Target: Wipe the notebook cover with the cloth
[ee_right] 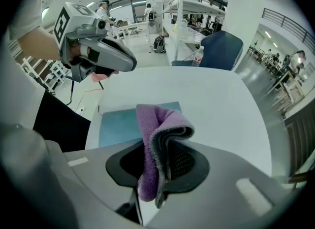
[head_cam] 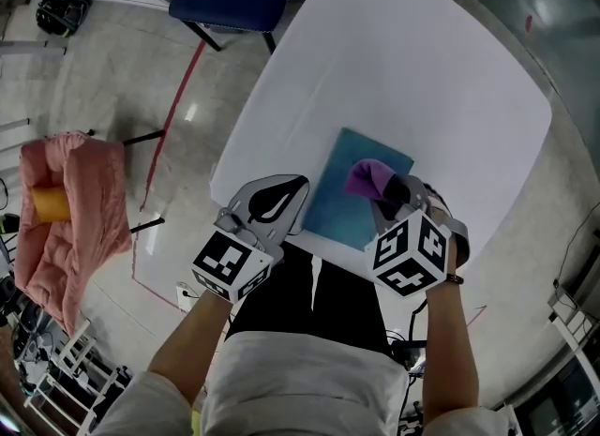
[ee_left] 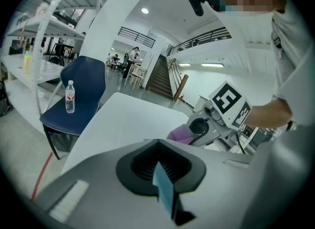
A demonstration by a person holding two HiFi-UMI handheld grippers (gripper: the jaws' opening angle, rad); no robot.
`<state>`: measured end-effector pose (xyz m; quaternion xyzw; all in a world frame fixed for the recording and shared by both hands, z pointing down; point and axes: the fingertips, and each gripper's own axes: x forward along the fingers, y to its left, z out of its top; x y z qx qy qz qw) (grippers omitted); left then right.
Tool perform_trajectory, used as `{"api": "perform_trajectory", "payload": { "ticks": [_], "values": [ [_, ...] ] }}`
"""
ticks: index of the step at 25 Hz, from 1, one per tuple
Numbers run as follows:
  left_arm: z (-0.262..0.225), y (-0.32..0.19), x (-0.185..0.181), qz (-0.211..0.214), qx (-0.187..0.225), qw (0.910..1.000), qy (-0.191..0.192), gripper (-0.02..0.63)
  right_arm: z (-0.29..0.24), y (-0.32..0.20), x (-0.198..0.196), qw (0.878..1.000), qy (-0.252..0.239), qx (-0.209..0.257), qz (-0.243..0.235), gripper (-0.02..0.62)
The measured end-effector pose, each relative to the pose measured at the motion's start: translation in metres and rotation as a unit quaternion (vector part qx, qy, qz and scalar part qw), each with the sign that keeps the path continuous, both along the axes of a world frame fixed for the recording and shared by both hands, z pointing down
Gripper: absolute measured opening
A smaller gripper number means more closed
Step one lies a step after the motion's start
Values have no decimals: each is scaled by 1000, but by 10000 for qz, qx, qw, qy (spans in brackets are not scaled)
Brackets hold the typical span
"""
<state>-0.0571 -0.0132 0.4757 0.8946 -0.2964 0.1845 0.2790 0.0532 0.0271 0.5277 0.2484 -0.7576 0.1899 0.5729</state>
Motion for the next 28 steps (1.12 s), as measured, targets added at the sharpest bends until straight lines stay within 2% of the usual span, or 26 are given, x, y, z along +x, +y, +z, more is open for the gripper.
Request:
{"api": "perform_trajectory", "payload": {
  "ticks": [17, 28],
  "values": [
    [15, -24, -14, -192, -200, 9996, -30, 0, 16, -66, -12, 9993, 7, 343, -178, 109],
    [22, -28, -20, -188, -323, 9993, -55, 0, 31, -75, -19, 9976, 173, 447, -492, 110]
  ]
}}
